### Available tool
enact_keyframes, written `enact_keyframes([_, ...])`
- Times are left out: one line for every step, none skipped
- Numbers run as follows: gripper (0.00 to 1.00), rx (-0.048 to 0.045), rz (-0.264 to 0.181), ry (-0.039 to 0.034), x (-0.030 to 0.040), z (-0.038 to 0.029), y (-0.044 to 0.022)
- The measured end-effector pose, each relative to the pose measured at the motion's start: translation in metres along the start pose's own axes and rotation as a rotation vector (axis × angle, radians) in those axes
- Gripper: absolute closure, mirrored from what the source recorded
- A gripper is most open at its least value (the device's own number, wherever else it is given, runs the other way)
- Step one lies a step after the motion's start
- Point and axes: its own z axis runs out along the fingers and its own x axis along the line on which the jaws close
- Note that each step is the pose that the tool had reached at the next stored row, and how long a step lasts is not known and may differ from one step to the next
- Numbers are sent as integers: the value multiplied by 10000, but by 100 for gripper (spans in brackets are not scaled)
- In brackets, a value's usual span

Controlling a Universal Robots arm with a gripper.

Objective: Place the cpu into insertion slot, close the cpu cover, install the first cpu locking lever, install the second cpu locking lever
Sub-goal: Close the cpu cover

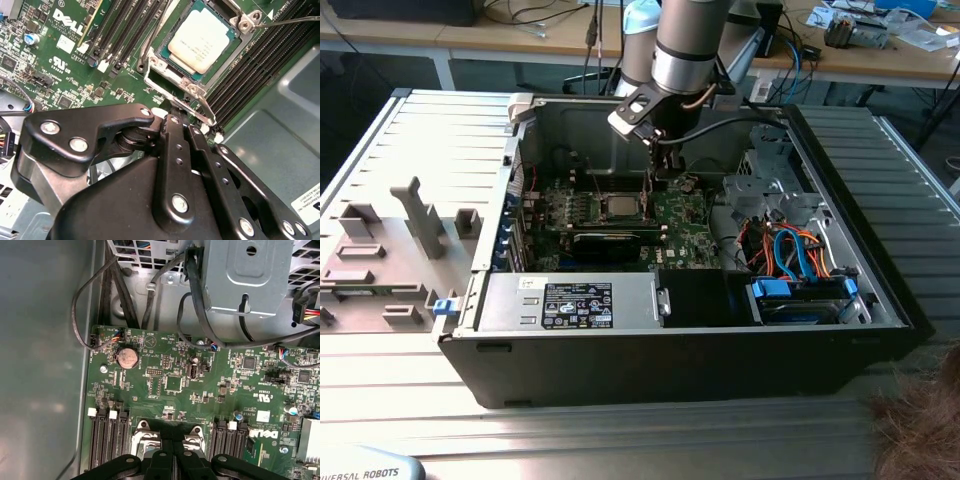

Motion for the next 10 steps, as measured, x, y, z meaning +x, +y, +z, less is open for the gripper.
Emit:
enact_keyframes([89,0,1,0,1,1,-4])
enact_keyframes([89,0,0,0,1,1,-7])
enact_keyframes([89,-1,0,0,1,1,-9])
enact_keyframes([89,0,1,0,1,2,-12])
enact_keyframes([89,0,1,0,2,2,-16])
enact_keyframes([89,0,0,0,3,3,-22])
enact_keyframes([89,0,0,0,3,4,-28])
enact_keyframes([89,0,1,0,4,4,-33])
enact_keyframes([89,0,1,0,4,4,-38])
enact_keyframes([89,0,0,-1,4,5,-40])
